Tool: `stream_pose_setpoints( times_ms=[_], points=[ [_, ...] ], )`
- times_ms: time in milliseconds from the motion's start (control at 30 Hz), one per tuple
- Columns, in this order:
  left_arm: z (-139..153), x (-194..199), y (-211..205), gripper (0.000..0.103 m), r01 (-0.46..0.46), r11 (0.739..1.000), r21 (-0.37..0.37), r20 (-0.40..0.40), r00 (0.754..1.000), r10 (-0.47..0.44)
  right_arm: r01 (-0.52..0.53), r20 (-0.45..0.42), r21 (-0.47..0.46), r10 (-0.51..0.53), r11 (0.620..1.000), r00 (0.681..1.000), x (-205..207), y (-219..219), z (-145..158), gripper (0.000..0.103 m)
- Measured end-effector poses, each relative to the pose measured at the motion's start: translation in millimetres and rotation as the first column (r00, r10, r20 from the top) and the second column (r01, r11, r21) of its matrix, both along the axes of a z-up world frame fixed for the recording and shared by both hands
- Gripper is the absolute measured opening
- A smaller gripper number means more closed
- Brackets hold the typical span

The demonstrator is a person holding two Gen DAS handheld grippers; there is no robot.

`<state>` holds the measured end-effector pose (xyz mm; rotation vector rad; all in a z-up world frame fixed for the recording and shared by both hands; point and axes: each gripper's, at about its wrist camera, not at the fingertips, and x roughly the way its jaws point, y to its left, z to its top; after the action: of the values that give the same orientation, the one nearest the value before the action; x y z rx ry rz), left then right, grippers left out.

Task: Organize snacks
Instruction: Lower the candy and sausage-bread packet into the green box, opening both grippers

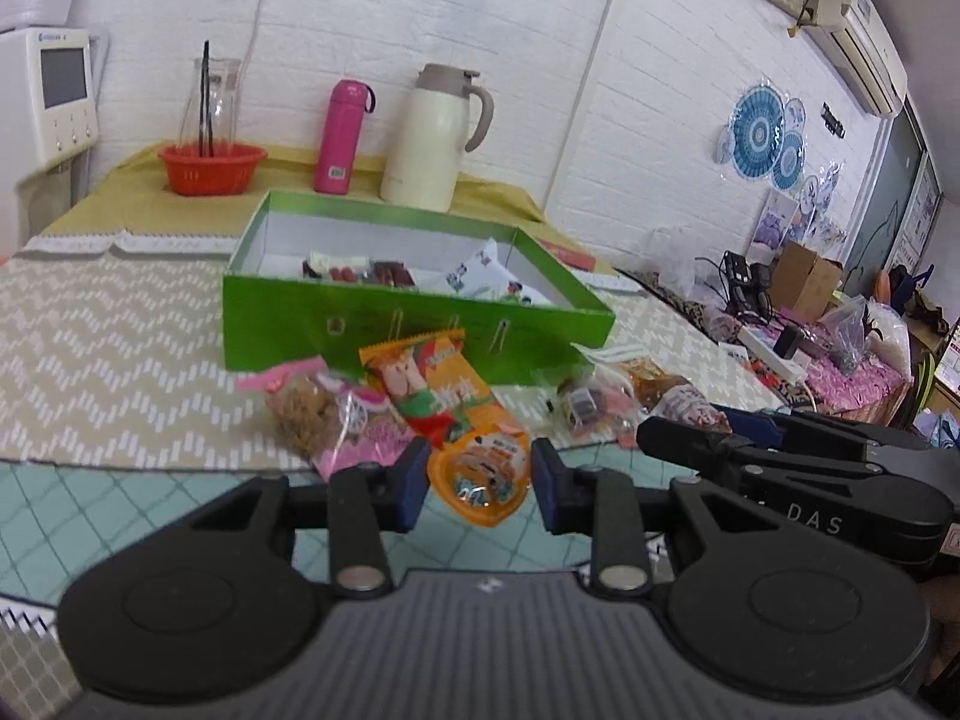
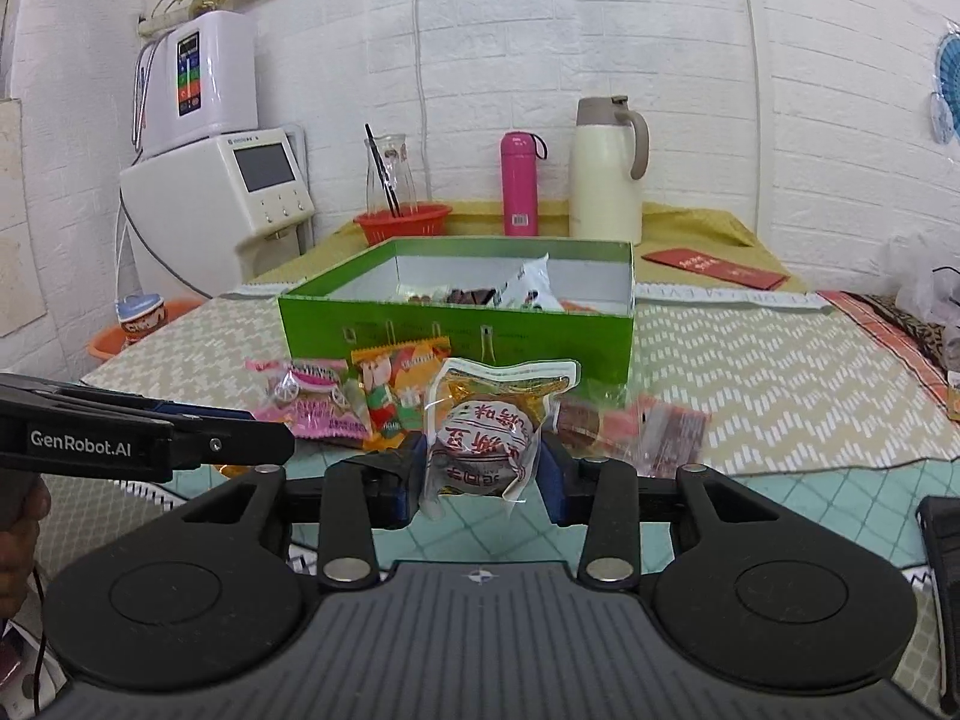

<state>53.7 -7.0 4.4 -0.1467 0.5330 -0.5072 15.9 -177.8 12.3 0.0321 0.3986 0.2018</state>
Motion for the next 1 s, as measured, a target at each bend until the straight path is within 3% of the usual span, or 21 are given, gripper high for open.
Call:
stream_pose_setpoints(
  times_ms=[333, 700, 1000],
  points=[
    [41.5, 66.6, 8.8, 0.032, -0.126, 0.992, 0.003, 0.09, 0.988, 0.125, -0.047, 0.062, 0.031, 0.045, 0.998, 0.997, 57.6, 14.7, 23.2, 0.068],
    [37.9, 150.1, 1.9, 0.032, -0.203, 0.979, 0.002, 0.01, 0.979, 0.203, -0.052, 0.0, 0.036, 0.052, 0.998, 0.999, 123.5, 35.6, 20.3, 0.069],
    [22.2, 180.4, 0.7, 0.034, -0.219, 0.976, 0.01, -0.055, 0.974, 0.219, -0.029, -0.069, -0.025, 0.027, 0.999, 0.997, 160.8, 42.2, 4.7, 0.071]
  ],
)
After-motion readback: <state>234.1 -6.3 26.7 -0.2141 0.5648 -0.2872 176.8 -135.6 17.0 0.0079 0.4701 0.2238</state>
